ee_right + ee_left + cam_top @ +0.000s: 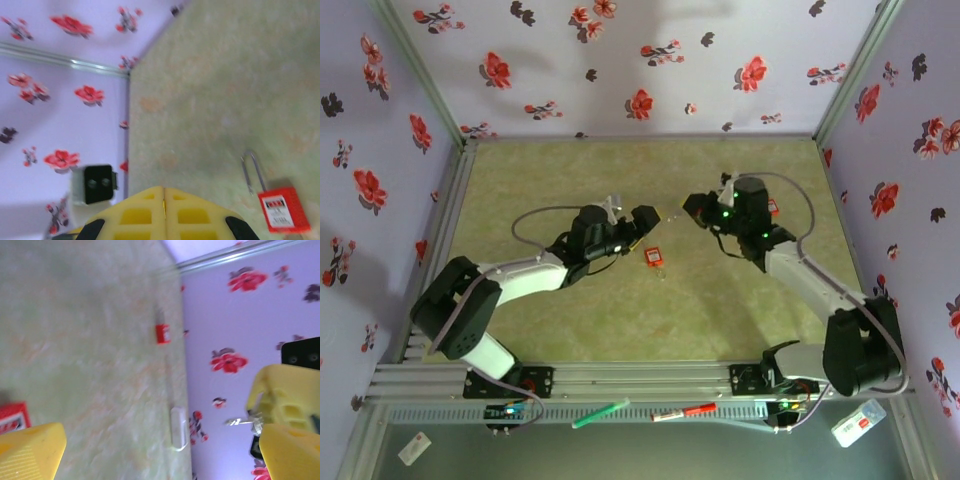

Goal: Unlock with the key

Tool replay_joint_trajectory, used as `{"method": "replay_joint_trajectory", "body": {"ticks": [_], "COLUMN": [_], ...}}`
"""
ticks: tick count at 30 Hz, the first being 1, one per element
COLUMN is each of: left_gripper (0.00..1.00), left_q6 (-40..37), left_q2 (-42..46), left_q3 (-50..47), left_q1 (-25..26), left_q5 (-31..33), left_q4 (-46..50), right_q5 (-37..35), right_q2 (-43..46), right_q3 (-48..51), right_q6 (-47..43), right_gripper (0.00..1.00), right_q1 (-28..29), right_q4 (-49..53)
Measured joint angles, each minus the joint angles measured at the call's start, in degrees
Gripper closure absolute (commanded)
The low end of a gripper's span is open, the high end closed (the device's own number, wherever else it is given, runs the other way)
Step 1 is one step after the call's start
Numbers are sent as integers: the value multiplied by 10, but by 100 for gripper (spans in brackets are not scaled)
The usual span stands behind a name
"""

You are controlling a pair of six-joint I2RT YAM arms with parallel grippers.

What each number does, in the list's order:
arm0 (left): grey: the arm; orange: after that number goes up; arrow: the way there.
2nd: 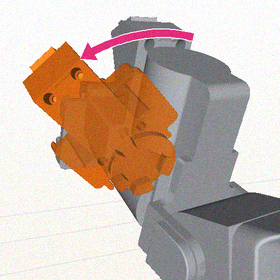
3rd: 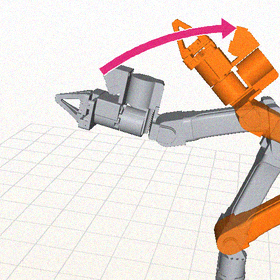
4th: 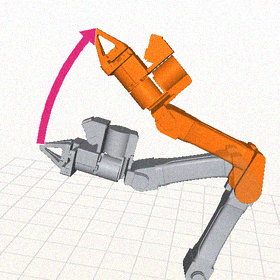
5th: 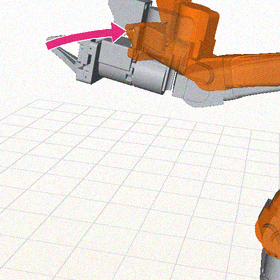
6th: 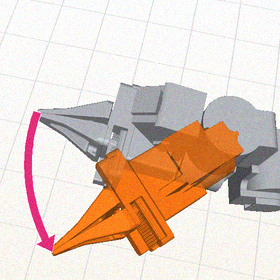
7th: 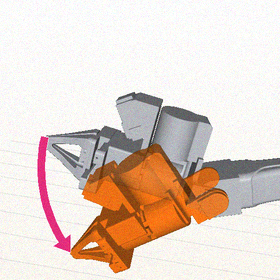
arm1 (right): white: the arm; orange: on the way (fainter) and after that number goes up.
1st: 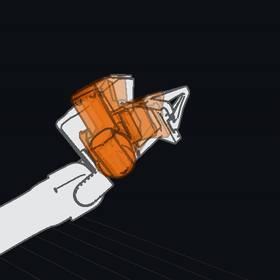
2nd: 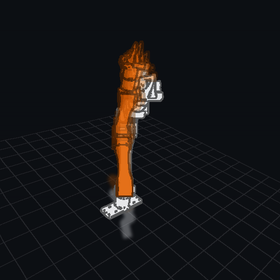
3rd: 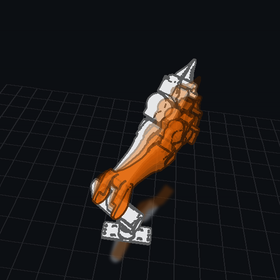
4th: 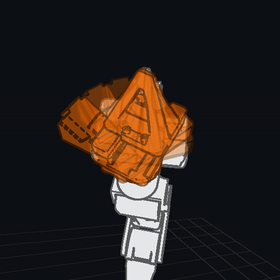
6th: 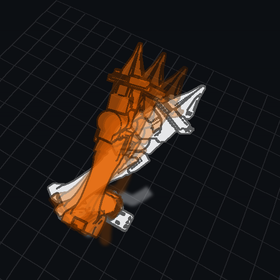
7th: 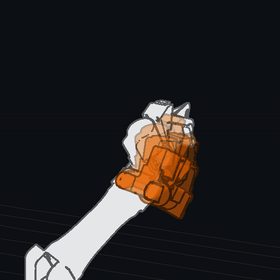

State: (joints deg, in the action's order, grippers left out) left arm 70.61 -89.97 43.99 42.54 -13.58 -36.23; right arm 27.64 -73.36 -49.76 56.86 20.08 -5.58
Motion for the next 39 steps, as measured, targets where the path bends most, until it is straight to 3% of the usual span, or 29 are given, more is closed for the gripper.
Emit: {"method": "replay_joint_trajectory", "body": {"ticks": [5,10,31,39], "left_gripper": [0,1,32,37], "left_q6": [-16,-18,11,21], "left_q2": [-48,-99,-134,-134], "left_q3": [24,60,83,67], "left_q1": [14,30,43,51], "left_q5": [7,9,-11,-29], "left_q4": [-163,-255,-311,-330], "right_q5": [2,9,2,-7], "right_q2": [10,23,31,31], "right_q3": [-98,-86,-42,-36], "right_q6": [-26,-22,9,9], "right_gripper": [100,100,100,100], "right_q1": [-11,-10,13,13], "right_q4": [71,89,89,89]}}
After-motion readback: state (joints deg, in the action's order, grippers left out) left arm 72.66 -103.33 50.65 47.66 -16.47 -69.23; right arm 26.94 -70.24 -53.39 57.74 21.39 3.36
